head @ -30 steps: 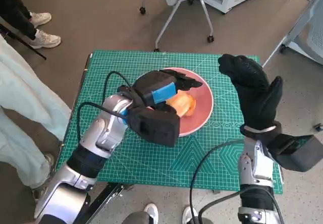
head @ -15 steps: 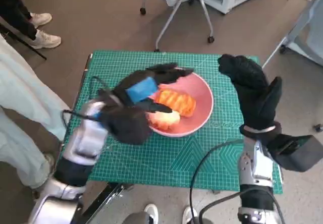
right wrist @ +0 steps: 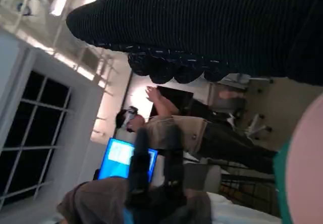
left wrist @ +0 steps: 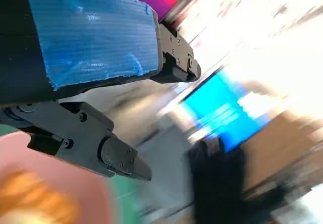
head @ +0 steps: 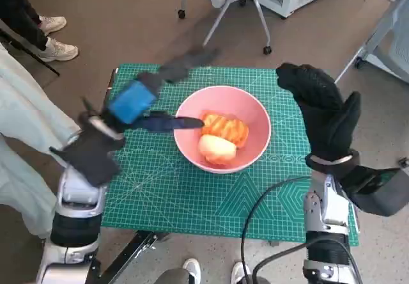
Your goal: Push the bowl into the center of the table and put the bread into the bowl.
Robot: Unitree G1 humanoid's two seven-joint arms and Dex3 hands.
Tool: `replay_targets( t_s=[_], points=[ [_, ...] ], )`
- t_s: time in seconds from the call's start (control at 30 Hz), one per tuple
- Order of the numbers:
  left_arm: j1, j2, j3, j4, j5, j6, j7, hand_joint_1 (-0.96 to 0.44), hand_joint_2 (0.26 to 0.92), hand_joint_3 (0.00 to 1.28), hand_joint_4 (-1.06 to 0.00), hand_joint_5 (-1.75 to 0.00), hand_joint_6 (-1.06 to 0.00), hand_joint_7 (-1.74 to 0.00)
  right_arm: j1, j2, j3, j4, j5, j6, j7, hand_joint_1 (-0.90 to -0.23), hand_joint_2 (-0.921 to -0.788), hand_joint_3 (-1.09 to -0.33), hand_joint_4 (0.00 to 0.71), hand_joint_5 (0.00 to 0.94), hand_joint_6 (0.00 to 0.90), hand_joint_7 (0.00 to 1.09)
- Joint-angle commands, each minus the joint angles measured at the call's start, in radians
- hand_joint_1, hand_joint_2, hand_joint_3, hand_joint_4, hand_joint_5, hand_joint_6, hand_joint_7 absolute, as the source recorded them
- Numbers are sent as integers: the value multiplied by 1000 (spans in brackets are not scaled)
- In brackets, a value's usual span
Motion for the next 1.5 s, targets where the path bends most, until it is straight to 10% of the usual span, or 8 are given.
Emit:
replay_targets(
  t_s=[0.03,0.57,1.5],
  points=[
    [-3,-87,65,103,-157,-128,-21,-533,920,258,-128,-1,-300,0,-27,-15,9,-19,-27,26,-25,-652,-921,-760,226,1,38,593],
    [-19,-138,84,240,-199,-328,-67,-649,921,456,-154,-9,-249,-1,-85,-37,25,-44,-82,54,-80,-664,-921,-770,229,4,10,644],
    [-16,-154,37,203,-254,-272,-111,-658,921,503,-128,0,-215,0,-67,-54,31,-121,-88,116,-126,-656,-921,-753,222,0,59,621]
  ],
)
